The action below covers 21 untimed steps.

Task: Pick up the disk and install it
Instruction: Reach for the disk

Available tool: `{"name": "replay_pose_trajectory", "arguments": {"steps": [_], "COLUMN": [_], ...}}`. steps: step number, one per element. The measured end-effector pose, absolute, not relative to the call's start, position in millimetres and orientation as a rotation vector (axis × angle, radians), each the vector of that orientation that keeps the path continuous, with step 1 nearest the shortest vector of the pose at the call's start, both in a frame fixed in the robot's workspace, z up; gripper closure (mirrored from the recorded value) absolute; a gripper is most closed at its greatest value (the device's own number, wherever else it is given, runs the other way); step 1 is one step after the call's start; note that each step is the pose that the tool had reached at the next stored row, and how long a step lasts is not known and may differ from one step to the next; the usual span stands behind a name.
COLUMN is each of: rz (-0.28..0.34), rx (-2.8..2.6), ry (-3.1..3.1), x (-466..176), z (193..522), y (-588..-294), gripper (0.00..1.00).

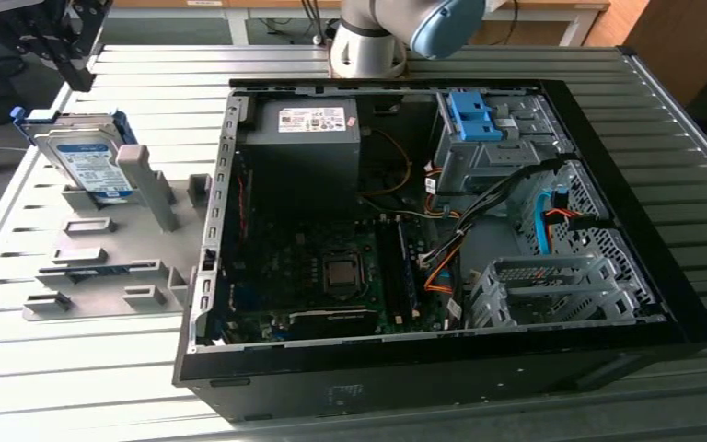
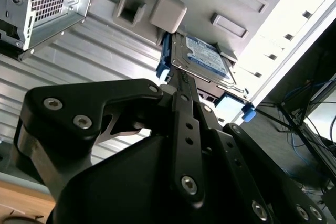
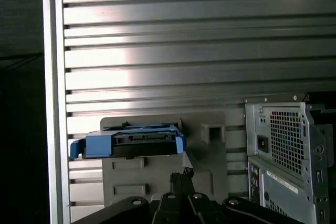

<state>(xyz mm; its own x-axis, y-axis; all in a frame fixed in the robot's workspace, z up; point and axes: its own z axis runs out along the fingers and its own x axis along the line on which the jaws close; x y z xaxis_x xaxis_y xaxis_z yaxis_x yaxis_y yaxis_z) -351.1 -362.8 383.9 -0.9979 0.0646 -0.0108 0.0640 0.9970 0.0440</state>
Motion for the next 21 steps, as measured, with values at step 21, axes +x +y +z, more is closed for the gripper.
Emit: {"name": "replay_pose_trajectory", "arguments": {"steps": [21], "rz": [0.068], "rx": [0.088], "ry": [3.131], "x": [-378], "z": [383], "y": [-363], "gripper": [0.89]}}
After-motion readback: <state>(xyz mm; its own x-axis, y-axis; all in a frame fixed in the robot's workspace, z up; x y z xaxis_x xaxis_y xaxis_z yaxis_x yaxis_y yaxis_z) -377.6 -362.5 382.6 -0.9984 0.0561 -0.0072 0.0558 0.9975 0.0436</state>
